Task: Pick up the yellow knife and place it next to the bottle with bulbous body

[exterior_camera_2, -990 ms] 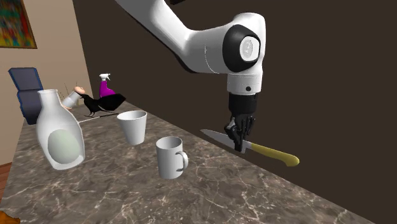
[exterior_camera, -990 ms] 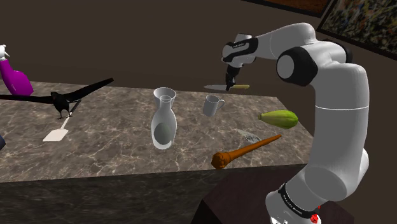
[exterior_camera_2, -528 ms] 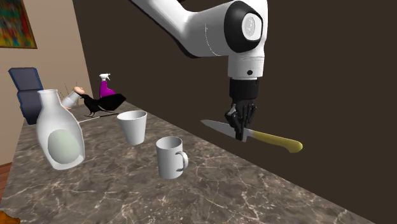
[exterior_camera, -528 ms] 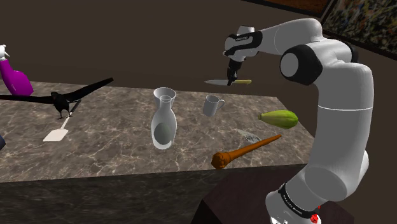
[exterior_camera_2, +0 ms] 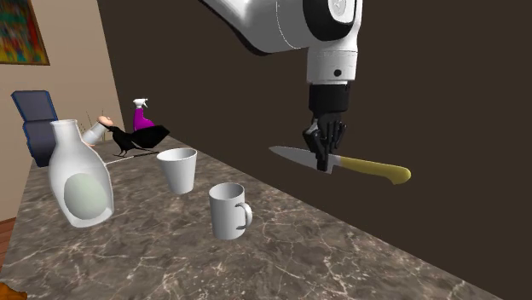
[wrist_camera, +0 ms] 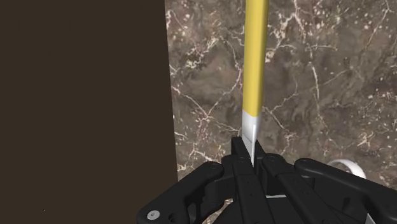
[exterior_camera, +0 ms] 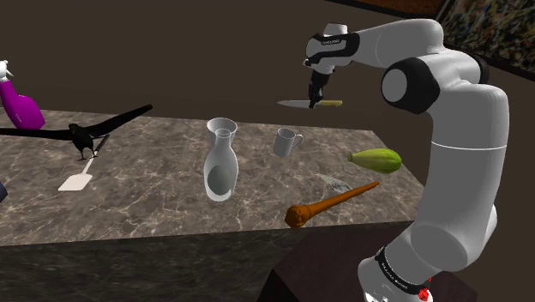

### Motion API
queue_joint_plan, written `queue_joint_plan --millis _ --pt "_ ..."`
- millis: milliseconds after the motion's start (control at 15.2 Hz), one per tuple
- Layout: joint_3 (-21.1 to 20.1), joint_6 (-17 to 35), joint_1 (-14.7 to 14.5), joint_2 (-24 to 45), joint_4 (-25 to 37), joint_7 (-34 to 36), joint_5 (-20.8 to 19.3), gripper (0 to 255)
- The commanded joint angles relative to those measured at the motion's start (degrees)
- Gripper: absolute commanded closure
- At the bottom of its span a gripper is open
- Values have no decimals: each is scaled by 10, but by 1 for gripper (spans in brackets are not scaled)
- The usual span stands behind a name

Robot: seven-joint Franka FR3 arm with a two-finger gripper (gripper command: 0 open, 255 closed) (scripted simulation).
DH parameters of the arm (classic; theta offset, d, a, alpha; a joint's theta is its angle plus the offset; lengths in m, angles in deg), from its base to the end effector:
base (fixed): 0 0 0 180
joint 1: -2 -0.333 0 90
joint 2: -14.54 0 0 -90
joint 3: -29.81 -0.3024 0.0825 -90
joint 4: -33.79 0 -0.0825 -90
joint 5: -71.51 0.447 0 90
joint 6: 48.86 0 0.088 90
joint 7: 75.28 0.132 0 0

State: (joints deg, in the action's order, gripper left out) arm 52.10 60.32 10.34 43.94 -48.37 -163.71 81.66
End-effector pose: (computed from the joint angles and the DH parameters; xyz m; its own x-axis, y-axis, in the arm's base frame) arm 0.6713 -0.3327 0.3551 0.5441 0.8388 -0.0203 0.8389 -0.5442 -0.0023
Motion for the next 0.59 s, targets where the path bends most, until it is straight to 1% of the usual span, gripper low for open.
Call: queue_joint_plan --millis 0,528 --pt "1 -16 1 -3 13 1 -2 255" --pt "3 -74 5 -9 66 4 -5 255"
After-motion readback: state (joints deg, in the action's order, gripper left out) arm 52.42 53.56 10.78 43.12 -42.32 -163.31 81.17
